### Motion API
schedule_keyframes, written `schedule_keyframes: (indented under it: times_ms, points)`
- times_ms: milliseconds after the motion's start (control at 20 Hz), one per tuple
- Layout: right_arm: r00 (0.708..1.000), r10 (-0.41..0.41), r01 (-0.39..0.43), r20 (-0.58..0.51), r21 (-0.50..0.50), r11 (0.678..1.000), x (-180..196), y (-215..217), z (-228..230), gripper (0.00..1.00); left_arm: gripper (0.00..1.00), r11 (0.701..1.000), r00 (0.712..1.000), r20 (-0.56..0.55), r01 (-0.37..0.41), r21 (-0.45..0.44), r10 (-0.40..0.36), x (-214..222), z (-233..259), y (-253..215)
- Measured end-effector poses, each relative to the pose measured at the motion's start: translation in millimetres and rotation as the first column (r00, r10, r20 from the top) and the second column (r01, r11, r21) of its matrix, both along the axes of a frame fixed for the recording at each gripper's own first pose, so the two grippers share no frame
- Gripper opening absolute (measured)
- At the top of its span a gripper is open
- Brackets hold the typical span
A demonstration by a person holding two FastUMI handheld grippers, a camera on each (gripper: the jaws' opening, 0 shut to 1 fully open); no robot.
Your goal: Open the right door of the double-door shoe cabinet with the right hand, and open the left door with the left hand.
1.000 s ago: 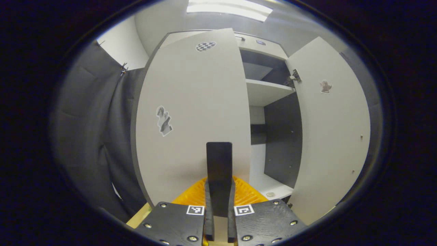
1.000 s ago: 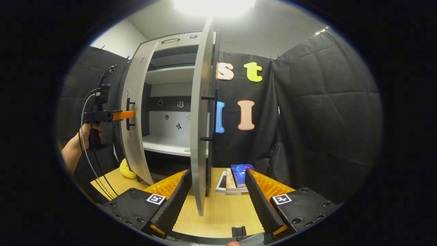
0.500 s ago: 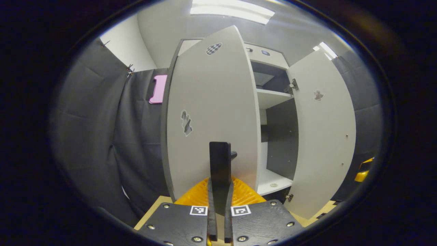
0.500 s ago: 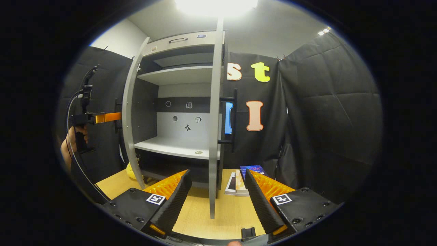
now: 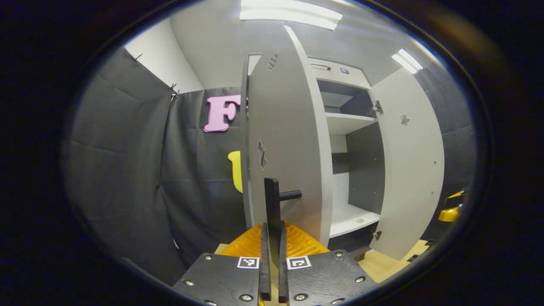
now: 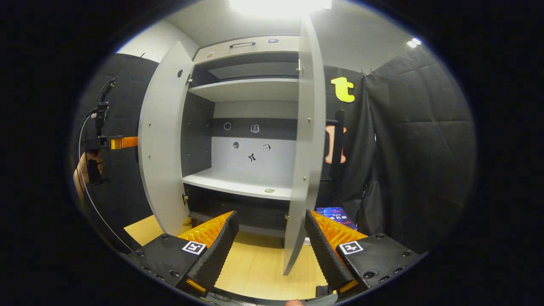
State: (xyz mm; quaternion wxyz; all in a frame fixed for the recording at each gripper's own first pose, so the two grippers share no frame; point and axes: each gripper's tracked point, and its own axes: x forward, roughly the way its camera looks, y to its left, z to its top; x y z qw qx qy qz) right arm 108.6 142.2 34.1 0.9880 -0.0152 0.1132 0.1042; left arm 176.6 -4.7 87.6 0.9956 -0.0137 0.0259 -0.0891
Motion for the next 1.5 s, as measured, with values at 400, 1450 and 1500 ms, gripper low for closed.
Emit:
schedule_keyframes:
  times_ms: [400,1450,1500]
  points:
    - [1.000,0.014,-0.014,-0.012,0.017,1.000,2.3,36.4,-4.2,0.98,0.07,0.994,0.994,0.006,-0.111,-0.001,0.111,5.0,-2.9,51.9]
    - [0.994,-0.068,0.060,0.091,0.090,0.994,-36.5,-66.9,1.2,0.96,0.44,0.986,0.985,-0.029,-0.168,0.024,0.168,-82.0,-29.0,-18.7]
    - [0.994,-0.070,0.062,0.089,0.096,0.993,-40.5,-68.6,0.8,0.96,0.53,0.987,0.987,-0.036,-0.158,0.023,0.158,-85.8,-30.8,-23.0]
